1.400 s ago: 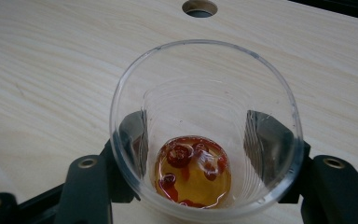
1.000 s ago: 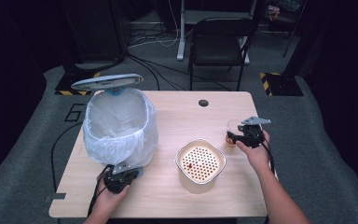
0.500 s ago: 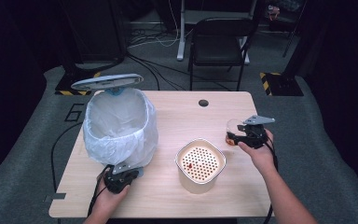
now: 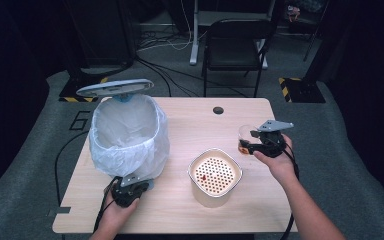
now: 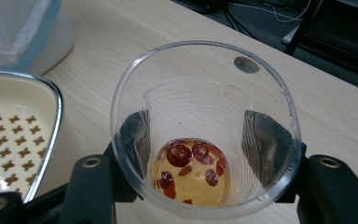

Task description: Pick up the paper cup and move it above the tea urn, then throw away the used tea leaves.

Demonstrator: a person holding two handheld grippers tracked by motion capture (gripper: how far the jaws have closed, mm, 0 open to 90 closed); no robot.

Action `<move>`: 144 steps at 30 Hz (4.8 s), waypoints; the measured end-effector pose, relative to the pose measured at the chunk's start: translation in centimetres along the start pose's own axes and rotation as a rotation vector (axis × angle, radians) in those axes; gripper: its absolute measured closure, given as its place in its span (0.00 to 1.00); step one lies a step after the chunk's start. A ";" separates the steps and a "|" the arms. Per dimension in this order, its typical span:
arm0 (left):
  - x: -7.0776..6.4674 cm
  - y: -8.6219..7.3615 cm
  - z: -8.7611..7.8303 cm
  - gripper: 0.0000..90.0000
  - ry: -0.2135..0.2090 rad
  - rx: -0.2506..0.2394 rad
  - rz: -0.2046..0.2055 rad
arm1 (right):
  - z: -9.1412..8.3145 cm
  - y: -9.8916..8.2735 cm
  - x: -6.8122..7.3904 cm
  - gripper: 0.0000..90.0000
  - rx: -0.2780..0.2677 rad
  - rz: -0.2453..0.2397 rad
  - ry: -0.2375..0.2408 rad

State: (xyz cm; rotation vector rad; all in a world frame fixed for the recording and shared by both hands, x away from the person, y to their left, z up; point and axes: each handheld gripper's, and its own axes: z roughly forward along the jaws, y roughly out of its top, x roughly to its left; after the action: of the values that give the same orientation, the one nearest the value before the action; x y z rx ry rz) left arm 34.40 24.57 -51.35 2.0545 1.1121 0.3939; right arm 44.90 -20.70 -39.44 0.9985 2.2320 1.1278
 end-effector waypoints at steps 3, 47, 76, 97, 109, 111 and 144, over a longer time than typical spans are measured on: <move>0.0 0.0 0.0 1.00 0.000 0.001 0.000 | -0.1 0.7 0.1 0.47 -0.017 -0.013 0.018; 0.0 0.0 0.0 1.00 0.001 0.003 0.002 | 0.9 6.0 3.6 0.54 -0.107 -0.421 0.157; 0.0 0.0 0.0 1.00 0.000 0.001 0.000 | -0.3 5.9 6.4 0.55 -0.119 -0.728 0.125; 0.0 0.0 -0.1 1.00 0.000 0.005 0.003 | -1.4 4.6 9.3 0.55 -0.088 -1.046 0.045; 0.1 0.0 0.0 1.00 -0.011 0.002 0.012 | -1.5 4.3 10.5 0.55 -0.058 -1.167 0.025; 0.1 0.0 -0.1 1.00 -0.008 0.008 0.013 | -1.5 4.2 10.7 0.55 -0.054 -1.190 0.009; 0.1 0.0 -0.1 1.00 -0.009 0.007 0.012 | -0.6 0.9 14.1 0.55 0.032 -1.884 -0.315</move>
State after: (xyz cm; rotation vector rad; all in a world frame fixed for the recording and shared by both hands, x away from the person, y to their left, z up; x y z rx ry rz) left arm 34.43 24.69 -51.32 2.0675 1.0976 0.3869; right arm 35.88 -9.85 -39.27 -0.9042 1.7281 -0.0068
